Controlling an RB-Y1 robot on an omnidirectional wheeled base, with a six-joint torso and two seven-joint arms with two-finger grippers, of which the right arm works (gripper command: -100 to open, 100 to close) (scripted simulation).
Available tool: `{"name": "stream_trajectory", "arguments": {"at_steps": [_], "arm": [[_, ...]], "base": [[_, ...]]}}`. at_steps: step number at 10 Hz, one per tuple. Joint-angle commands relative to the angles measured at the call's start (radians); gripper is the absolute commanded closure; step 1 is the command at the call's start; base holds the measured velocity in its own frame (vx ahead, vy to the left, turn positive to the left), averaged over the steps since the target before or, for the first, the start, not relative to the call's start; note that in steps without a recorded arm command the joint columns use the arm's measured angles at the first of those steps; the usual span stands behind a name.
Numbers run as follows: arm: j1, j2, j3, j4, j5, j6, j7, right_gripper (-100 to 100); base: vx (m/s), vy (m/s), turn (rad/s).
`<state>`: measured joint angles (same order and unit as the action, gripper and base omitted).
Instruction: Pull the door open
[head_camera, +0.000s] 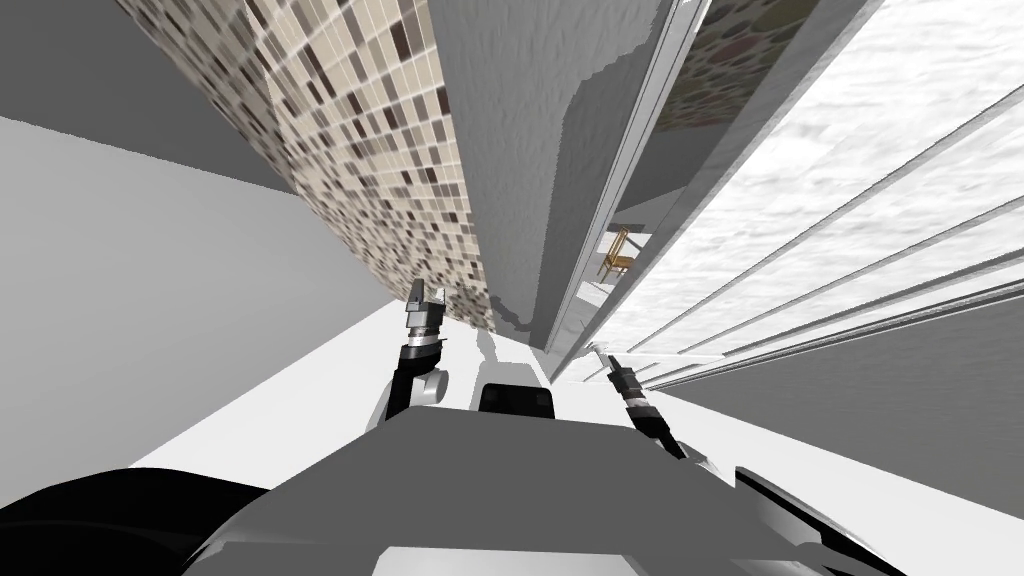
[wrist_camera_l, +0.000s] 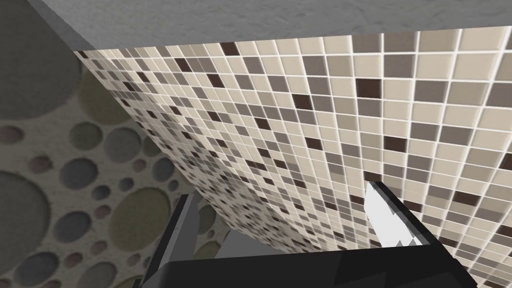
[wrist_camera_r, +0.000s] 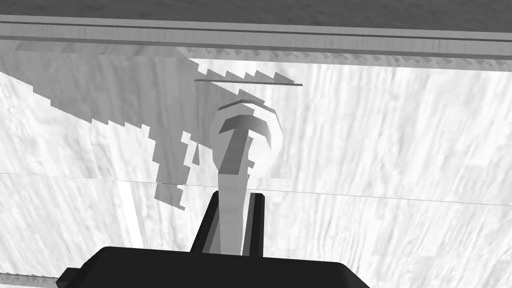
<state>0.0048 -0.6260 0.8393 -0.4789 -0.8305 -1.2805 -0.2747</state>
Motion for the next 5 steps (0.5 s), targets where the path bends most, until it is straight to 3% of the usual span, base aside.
{"name": "stream_trajectory", "arguments": {"at_steps": [1, 5], "arm": [[0.009, 0.003, 0.023, 0.021, -0.008, -0.031, -0.010, 100], [0.039, -0.016, 0.073, 0.034, -0.040, -0.093, -0.026, 100]], "base": [[-0.181, -0.089, 0.139], [-0.174, -0.078, 0.161]]}}
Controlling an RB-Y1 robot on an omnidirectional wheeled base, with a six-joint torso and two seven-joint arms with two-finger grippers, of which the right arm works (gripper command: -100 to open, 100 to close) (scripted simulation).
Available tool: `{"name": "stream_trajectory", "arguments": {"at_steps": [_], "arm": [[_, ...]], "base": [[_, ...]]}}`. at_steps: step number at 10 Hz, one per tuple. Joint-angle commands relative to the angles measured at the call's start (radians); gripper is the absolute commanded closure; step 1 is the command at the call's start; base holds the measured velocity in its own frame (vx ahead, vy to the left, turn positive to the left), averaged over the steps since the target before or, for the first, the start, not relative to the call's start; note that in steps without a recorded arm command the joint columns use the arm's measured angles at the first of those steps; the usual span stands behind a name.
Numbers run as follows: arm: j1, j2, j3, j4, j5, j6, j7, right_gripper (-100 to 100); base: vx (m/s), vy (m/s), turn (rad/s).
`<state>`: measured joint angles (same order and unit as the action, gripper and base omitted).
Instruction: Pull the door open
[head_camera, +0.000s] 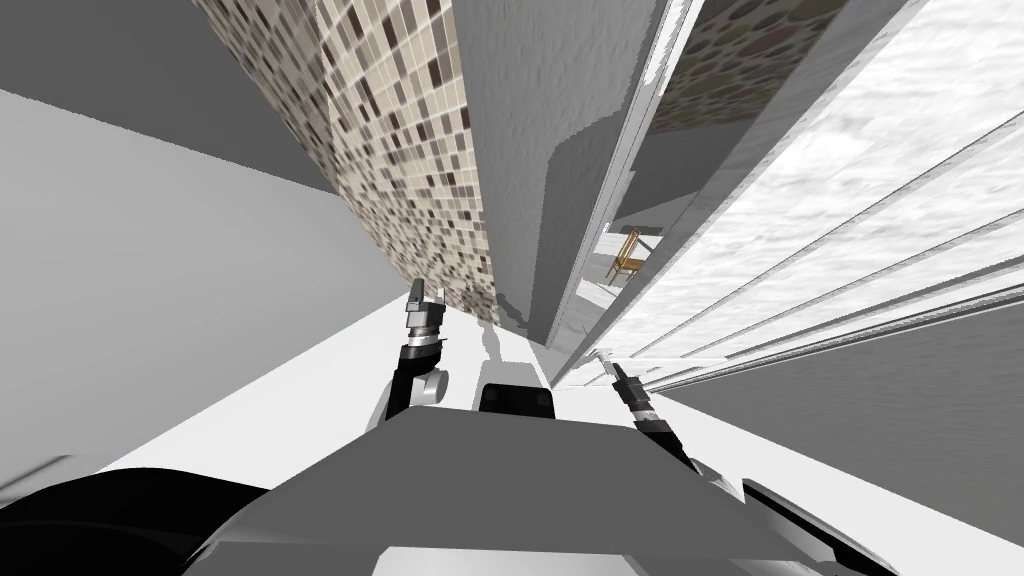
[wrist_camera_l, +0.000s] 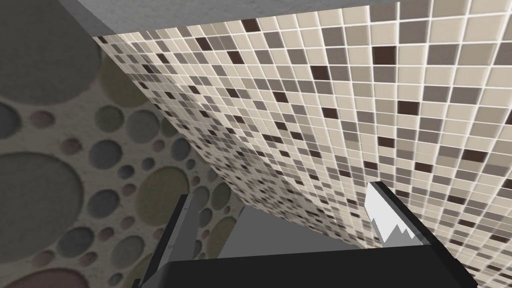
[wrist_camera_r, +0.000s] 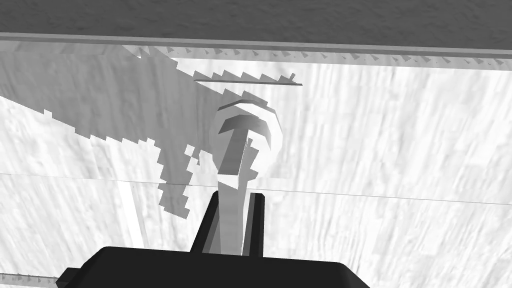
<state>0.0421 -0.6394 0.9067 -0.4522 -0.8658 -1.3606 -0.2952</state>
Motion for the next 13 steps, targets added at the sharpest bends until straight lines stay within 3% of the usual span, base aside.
{"name": "stream_trajectory", "arguments": {"at_steps": [1, 5, 13], "arm": [[0.000, 0.000, 0.000, 0.000, 0.000, 0.000, 0.000, 100], [-0.015, 0.030, -0.094, 0.002, 0.090, 0.035, -0.008, 100], [-0.041, 0.076, -0.252, 0.003, 0.237, 0.097, -0.019, 100]], "base": [[-0.071, -0.025, 0.025], [-0.110, -0.041, 0.087], [-0.105, -0.035, 0.073]]}}
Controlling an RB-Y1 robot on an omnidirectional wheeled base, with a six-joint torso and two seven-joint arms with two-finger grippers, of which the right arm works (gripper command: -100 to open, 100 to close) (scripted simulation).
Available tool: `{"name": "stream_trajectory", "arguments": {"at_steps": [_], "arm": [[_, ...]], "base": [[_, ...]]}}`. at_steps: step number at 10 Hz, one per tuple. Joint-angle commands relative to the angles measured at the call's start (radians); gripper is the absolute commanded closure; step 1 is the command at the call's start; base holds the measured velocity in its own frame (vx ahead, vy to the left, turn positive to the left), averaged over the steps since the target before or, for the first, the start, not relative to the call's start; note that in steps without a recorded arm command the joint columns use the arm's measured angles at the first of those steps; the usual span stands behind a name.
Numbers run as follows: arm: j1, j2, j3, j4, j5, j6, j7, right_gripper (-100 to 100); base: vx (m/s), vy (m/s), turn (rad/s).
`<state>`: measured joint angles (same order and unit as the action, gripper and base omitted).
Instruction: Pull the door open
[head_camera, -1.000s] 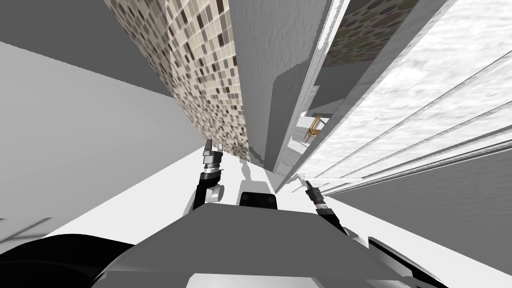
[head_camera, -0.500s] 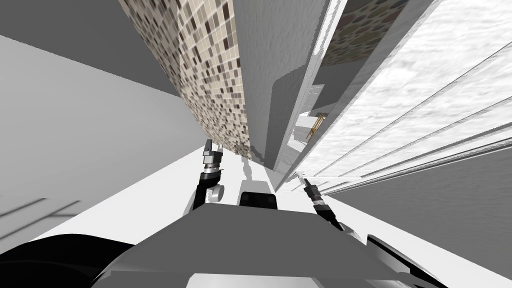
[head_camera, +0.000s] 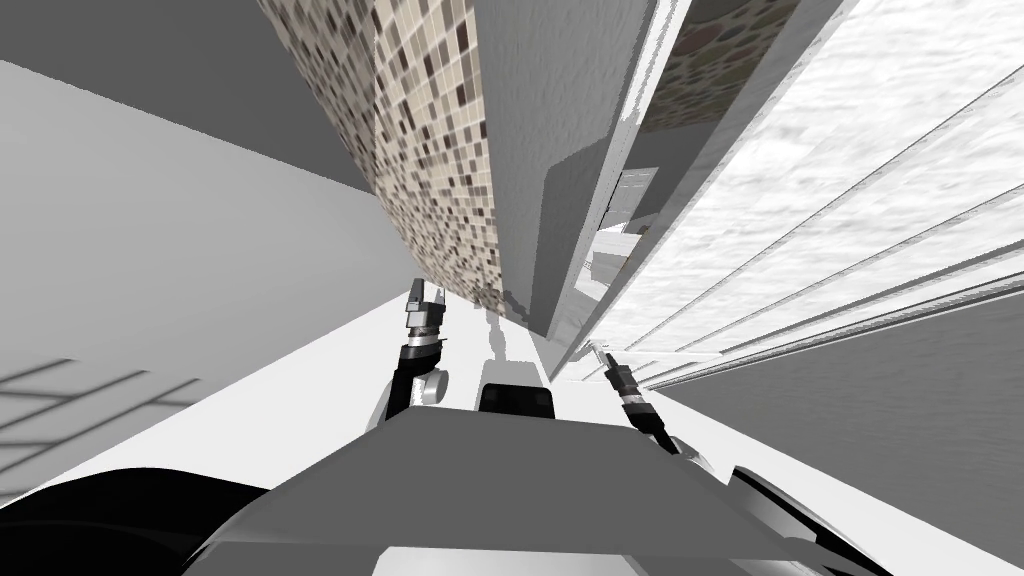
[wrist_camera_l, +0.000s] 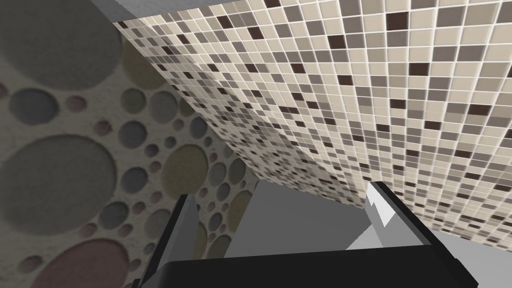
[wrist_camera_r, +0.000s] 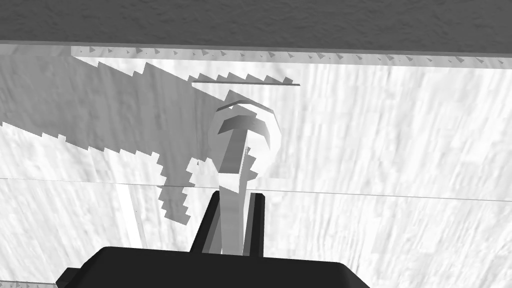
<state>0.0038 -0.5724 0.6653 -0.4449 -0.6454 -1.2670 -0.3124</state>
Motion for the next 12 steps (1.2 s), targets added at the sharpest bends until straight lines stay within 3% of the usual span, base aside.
{"name": "stream_trajectory", "arguments": {"at_steps": [1, 12], "arm": [[-0.007, 0.015, -0.033, -0.004, 0.037, 0.012, -0.003, 100], [-0.049, 0.093, -0.296, -0.002, 0.282, 0.115, -0.021, 100]], "base": [[-0.107, -0.042, 0.074], [-0.107, -0.043, 0.088]]}}
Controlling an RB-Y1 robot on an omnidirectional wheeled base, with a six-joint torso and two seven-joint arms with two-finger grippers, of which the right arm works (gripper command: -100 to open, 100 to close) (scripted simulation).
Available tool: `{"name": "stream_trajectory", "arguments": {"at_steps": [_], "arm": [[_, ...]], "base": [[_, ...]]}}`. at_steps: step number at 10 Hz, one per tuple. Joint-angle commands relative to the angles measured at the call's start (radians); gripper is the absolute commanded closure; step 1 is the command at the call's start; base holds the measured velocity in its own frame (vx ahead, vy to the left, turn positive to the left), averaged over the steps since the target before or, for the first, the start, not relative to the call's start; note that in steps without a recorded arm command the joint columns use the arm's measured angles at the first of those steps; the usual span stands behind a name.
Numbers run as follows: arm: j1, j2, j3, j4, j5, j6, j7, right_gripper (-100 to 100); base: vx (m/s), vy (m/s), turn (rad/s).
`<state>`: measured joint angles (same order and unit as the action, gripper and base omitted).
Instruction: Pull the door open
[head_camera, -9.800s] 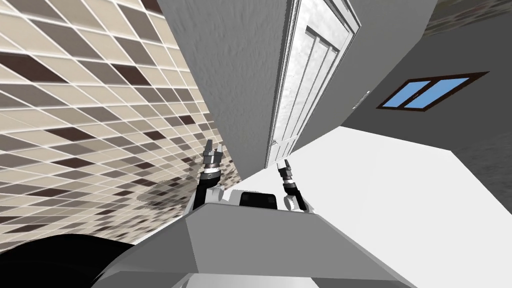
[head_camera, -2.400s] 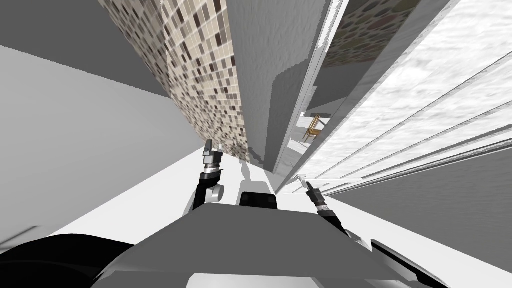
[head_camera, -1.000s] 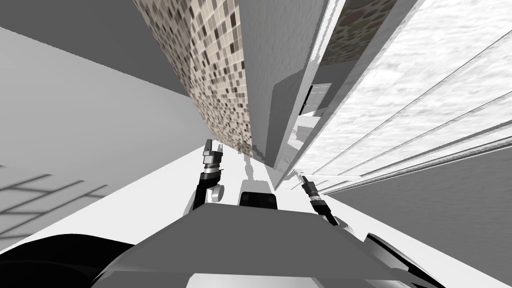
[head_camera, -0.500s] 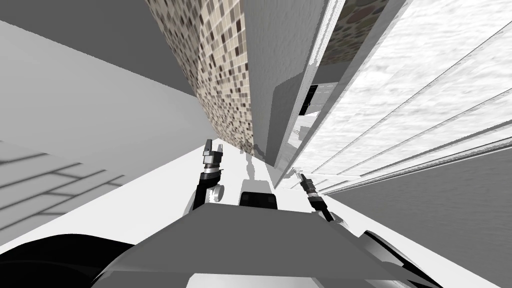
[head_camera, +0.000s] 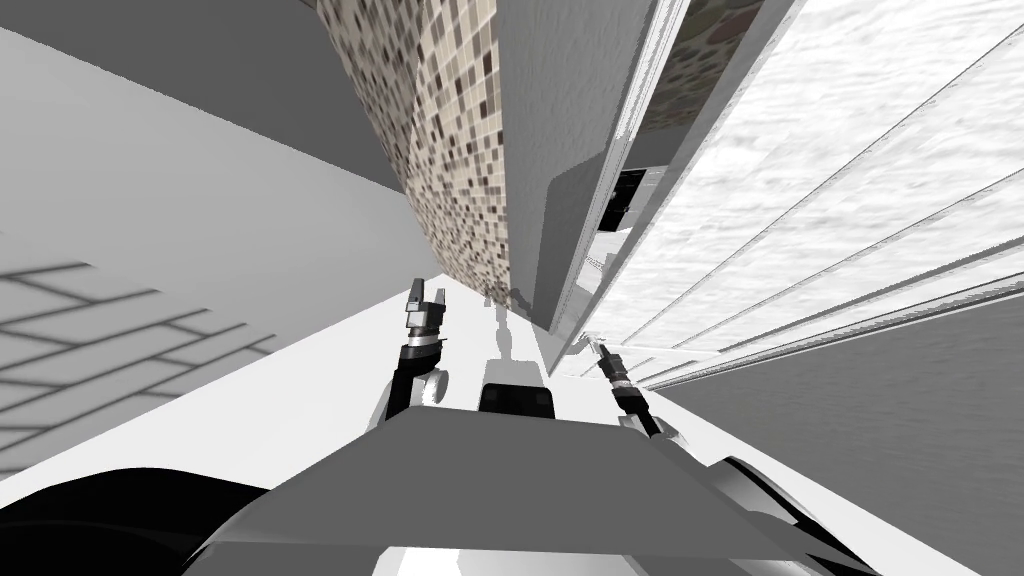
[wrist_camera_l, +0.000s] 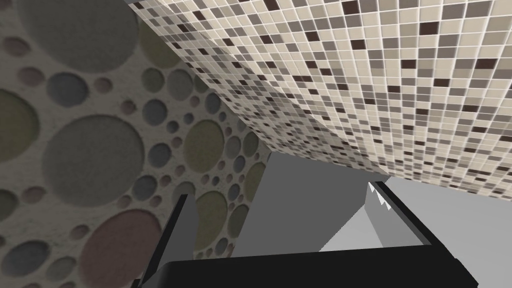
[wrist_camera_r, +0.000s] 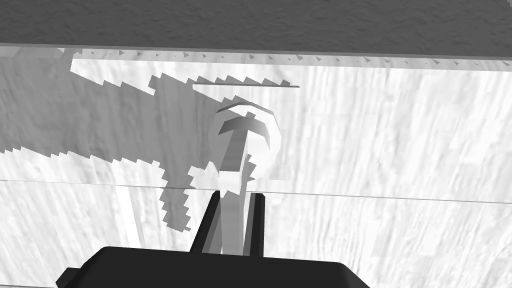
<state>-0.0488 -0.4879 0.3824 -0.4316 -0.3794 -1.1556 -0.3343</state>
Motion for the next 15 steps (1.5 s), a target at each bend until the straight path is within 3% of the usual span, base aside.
{"name": "stream_trajectory", "arguments": {"at_steps": [1, 11, 14, 15], "arm": [[0.000, 0.015, -0.036, -0.015, 0.038, 0.013, -0.001, 100], [-0.033, 0.077, -0.244, -0.013, 0.232, 0.095, -0.015, 100], [-0.041, 0.093, -0.296, -0.012, 0.281, 0.116, -0.019, 100], [-0.039, 0.088, -0.286, -0.014, 0.269, 0.114, -0.017, 100]], "base": [[-0.104, -0.044, 0.081], [-0.108, -0.041, 0.075], [-0.131, -0.045, 0.067], [-0.053, -0.020, 0.020]]}}
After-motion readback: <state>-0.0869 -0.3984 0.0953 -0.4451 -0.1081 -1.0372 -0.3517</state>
